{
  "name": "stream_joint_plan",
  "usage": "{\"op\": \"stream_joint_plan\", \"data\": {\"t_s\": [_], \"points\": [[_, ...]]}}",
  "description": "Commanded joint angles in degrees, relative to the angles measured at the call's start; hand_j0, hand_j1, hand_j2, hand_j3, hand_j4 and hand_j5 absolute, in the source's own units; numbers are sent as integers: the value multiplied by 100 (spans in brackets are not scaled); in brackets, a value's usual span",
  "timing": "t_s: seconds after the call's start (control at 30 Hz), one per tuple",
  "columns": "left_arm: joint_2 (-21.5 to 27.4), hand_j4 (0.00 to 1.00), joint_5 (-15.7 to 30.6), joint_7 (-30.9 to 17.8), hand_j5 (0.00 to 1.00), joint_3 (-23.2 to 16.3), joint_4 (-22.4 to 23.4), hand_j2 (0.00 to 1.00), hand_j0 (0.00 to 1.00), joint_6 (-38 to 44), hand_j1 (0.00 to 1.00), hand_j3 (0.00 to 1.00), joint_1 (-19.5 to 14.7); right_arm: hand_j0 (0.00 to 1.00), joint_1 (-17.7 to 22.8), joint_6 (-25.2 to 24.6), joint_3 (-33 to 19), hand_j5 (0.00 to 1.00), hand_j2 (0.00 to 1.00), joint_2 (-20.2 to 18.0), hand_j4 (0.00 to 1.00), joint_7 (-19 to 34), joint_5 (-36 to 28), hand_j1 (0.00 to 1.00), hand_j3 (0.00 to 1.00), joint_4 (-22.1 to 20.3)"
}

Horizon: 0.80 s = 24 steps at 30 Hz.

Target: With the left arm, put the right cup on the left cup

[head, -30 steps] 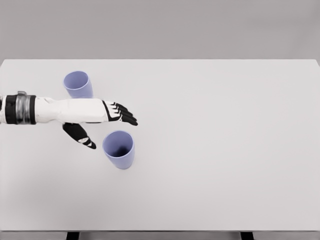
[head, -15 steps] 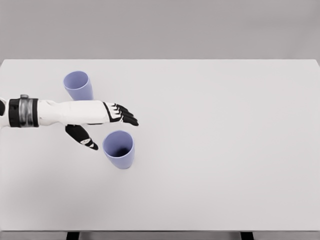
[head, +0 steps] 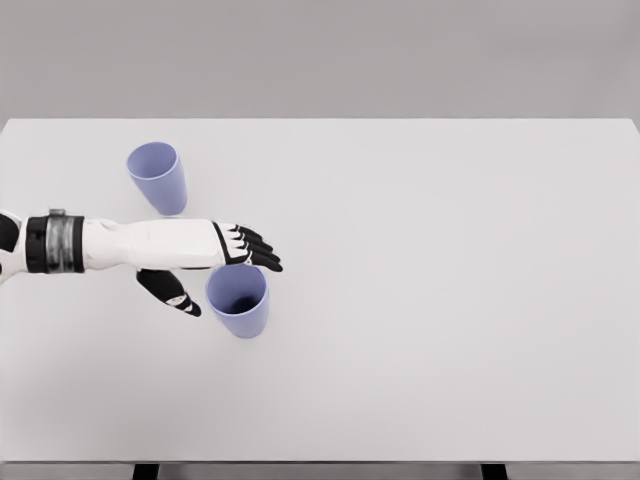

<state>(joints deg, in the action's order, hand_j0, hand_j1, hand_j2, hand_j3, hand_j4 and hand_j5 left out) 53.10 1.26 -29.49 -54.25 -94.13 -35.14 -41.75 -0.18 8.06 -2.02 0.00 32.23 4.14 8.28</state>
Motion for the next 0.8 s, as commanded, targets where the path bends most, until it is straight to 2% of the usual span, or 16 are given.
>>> {"op": "stream_joint_plan", "data": {"t_s": [0.0, 0.47, 0.53, 0.77], "points": [[-10, 100, 24, 31, 100, 11, -9, 100, 100, 14, 100, 100, 0, 100, 0, 3, 0, 100, 100, 0, 100, 2, 7, 100, 100, -2], [-98, 100, -64, 31, 100, -7, 18, 100, 100, 14, 100, 100, 0, 100, 0, 3, 0, 100, 100, 0, 100, 2, 7, 100, 100, -2], [-116, 100, -275, 40, 100, 11, 9, 100, 100, 14, 100, 100, 0, 100, 0, 3, 0, 100, 100, 0, 100, 2, 7, 100, 100, -2], [-133, 100, -310, 84, 100, 11, 26, 100, 100, 14, 100, 100, 44, 100, 0, 11, 0, 100, 100, 0, 100, 2, 7, 100, 100, -2]]}}
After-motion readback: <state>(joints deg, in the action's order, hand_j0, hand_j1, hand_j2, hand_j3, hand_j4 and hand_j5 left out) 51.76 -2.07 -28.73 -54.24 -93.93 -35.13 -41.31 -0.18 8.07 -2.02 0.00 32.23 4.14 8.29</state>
